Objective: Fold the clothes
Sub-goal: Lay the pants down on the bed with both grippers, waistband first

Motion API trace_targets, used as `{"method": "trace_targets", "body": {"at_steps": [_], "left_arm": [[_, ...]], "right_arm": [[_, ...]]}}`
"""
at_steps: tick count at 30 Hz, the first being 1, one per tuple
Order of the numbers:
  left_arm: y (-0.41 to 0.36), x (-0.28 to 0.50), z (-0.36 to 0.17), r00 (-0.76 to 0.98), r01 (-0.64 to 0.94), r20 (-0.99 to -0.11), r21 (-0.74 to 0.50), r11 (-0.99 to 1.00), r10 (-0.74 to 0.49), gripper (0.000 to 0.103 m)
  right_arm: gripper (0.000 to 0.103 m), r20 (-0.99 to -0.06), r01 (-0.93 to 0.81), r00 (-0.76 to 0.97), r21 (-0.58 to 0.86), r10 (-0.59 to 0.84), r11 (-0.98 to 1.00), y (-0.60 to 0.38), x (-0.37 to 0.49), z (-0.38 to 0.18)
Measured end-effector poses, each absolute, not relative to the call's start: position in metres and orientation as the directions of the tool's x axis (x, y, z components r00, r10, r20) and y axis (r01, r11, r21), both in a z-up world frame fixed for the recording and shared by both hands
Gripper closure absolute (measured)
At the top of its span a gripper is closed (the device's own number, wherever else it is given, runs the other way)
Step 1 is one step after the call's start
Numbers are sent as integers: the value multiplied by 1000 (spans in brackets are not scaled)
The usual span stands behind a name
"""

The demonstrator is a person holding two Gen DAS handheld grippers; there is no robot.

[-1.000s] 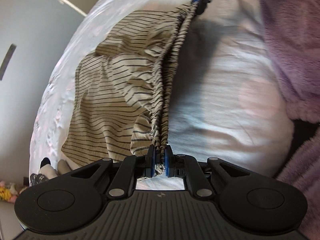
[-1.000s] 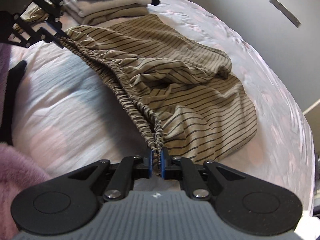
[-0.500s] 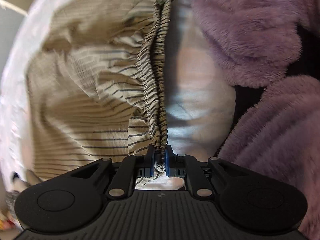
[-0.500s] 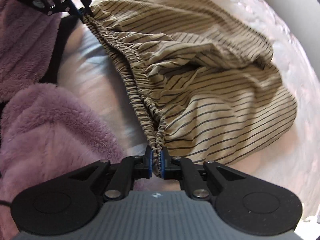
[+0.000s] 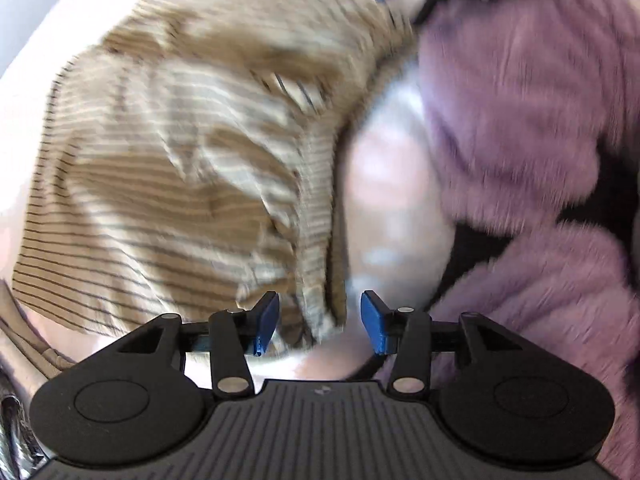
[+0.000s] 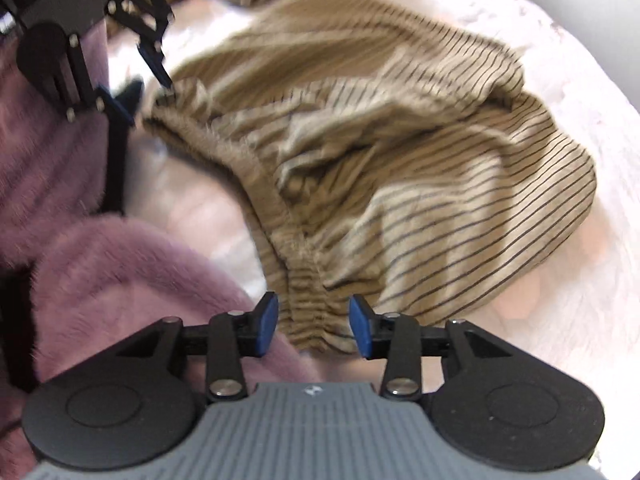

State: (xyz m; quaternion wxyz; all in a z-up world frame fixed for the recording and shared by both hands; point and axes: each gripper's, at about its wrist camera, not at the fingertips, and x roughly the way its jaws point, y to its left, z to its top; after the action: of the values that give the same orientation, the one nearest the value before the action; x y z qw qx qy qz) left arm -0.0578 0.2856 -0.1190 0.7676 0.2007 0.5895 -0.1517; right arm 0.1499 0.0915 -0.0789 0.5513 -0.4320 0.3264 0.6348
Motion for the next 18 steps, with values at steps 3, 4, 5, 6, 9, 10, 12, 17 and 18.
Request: {"method": "trace_targets", "body": {"at_steps": [3, 4, 5, 6, 9, 10, 12, 17, 18], "left_arm": [[271, -51, -117, 353, 425, -935, 183, 886, 24, 60], [266, -45, -119, 363, 435, -931, 208, 876, 41, 60], [261, -39, -122, 372, 444, -926, 232, 866, 58, 60], [255, -34, -126, 372, 463, -925, 259, 848, 79, 60], [243, -30, -135, 364, 494, -922, 312, 811, 132, 60], [244, -28, -139, 350, 495, -927, 303, 814, 133, 60], [244, -23, -148, 320, 496, -938, 286, 820, 134, 65], [255, -19, -149, 267, 472, -960, 206, 857, 84, 96], [255, -20, -148, 263, 477, -962, 197, 856, 75, 100]], "right_arm": [[63, -893, -983, -23, -62, 449, -174, 96, 140, -78], [64, -894, -980, -16, -74, 447, -183, 103, 135, -80], [64, -898, -978, -13, -80, 441, -192, 110, 129, -84], [64, -901, -976, -10, -86, 434, -201, 117, 123, -88], [64, -916, -969, -5, -95, 402, -228, 138, 113, -107], [64, -923, -967, 9, -105, 385, -230, 144, 111, -113], [65, -935, -970, 22, -106, 354, -219, 152, 113, -124], [96, -936, -985, -28, -33, 351, -168, 153, 125, -125], [100, -937, -986, -36, -23, 346, -165, 151, 126, -124]]}}
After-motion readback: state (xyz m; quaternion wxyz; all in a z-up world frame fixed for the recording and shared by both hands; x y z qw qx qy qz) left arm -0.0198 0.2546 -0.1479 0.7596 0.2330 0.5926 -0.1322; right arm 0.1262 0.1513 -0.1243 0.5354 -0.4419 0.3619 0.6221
